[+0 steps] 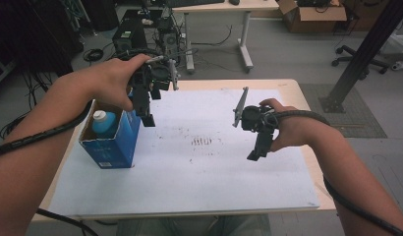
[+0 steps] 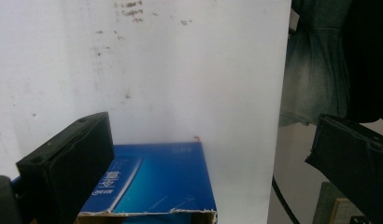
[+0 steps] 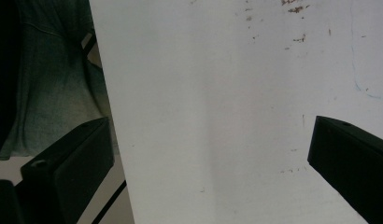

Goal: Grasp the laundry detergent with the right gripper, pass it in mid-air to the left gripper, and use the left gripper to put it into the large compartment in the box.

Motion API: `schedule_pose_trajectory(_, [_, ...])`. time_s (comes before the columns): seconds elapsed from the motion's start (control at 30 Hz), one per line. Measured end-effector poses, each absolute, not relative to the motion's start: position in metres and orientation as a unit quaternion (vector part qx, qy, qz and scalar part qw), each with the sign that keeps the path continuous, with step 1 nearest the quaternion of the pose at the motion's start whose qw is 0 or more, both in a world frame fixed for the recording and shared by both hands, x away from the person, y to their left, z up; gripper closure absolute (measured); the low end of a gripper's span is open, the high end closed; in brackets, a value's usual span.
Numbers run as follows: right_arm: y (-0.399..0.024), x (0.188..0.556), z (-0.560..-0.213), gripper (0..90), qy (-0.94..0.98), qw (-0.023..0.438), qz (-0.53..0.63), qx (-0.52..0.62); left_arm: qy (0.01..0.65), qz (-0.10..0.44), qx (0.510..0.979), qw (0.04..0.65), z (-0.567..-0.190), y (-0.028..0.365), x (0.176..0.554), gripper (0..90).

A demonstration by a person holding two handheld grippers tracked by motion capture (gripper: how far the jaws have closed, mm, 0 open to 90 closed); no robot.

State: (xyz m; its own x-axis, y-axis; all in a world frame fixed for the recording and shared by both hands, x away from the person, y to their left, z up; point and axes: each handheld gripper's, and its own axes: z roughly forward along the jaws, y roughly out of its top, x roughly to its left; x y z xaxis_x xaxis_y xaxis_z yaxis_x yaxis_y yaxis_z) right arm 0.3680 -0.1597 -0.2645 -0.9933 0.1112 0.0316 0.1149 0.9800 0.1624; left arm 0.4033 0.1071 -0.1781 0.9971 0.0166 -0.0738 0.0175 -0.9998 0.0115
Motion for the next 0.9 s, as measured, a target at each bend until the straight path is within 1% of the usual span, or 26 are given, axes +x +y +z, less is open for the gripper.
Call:
schedule_pose_trajectory(0.2, [-0.155,0.372,-0.265,0.4,-0.996,0.015,-0.072,-0.054,0.008,-0.036,0.999,-0.01,-0.19,0.109,0.401,0.2])
schedule_pose_trajectory(0.6, [-0.149,0.376,-0.265,0.4,-0.996,0.018,-0.067,-0.048,0.012,-0.044,0.999,0.013,-0.196,0.108,0.405,0.2])
schedule_pose_trajectory(0.9, [-0.149,0.377,-0.265,0.4,-0.997,0.016,-0.066,-0.046,0.01,-0.049,0.999,0.016,-0.2,0.105,0.407,0.2])
